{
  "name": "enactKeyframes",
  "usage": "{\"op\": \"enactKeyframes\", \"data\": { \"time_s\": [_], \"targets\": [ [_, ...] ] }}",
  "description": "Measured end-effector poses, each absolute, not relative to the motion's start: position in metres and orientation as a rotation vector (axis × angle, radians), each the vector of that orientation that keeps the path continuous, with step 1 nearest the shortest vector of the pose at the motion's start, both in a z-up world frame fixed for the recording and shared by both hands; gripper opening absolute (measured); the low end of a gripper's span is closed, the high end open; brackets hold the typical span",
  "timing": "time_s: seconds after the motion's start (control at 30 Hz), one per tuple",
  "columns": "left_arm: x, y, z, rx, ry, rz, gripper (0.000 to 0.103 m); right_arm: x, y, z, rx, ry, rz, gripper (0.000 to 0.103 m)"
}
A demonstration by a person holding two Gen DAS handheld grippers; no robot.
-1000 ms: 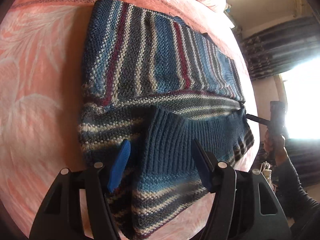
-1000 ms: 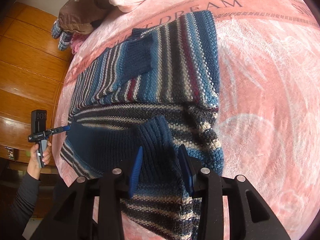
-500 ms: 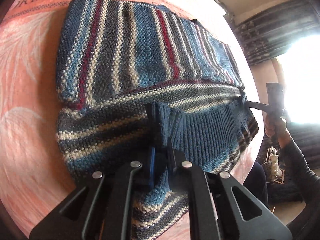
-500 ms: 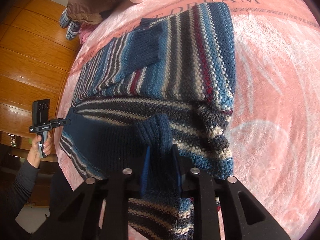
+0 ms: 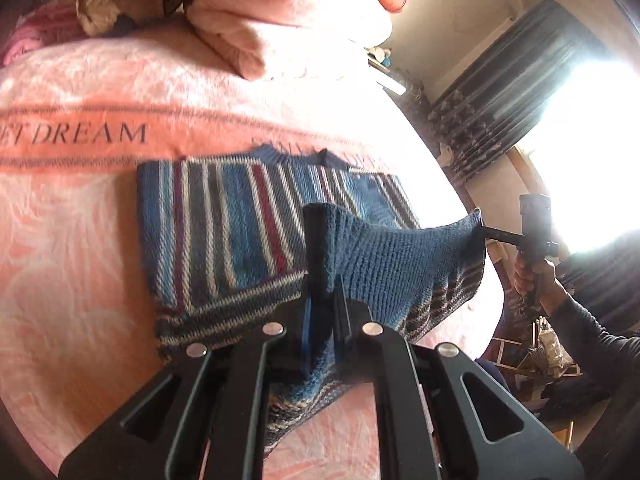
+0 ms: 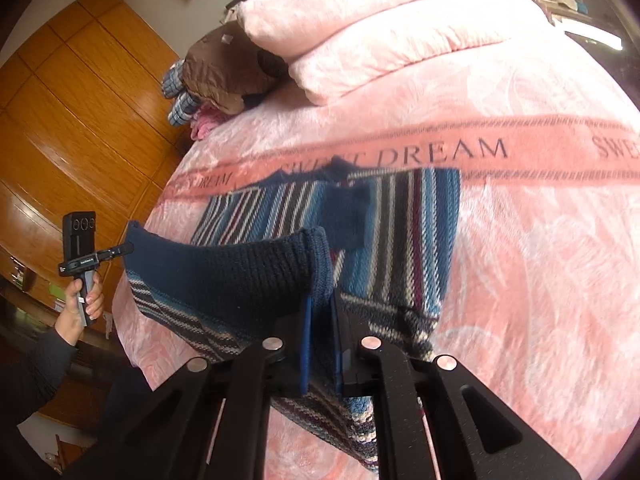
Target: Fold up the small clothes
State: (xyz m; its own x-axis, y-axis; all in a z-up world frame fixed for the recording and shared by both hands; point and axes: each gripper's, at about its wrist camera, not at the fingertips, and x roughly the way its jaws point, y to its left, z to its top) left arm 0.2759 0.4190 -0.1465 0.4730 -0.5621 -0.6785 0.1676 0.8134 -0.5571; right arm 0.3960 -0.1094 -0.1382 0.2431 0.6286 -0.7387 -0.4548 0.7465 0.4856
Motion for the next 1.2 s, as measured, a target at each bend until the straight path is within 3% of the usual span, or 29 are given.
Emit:
{"op": "enactKeyframes", "data": {
  "time_s": [0.17, 0.37, 0.8, 1.03, 1.2],
  "targets": [
    [0.324, 0.43, -0.119, -0.419, 0.941, -0.445, 0.007, 0.44, -0.095, -0.112, 0.159, 1.041, 0.712, 0.008],
    [0.396, 0.452, -0.121, -0.445, 0.949, -0.381, 0.007, 0.515, -0.07, -0.118, 0.174, 1.017, 0.662, 0.008],
    [0.509, 0.47, -0.227, -0.517, 1.176, -0.208, 0.006, 0.627, -0.026, -0.239, 0.169, 1.222, 0.471, 0.007],
    [0.514, 0.477, -0.222, -0.576, 1.134, -0.216, 0.006, 0.632, -0.031, -0.231, 0.165, 1.192, 0.473, 0.007],
    [0.52, 0.483, -0.254, -0.611, 1.199, -0.165, 0.006, 0.643, -0.02, -0.249, 0.164, 1.218, 0.467, 0.007]
  ]
}}
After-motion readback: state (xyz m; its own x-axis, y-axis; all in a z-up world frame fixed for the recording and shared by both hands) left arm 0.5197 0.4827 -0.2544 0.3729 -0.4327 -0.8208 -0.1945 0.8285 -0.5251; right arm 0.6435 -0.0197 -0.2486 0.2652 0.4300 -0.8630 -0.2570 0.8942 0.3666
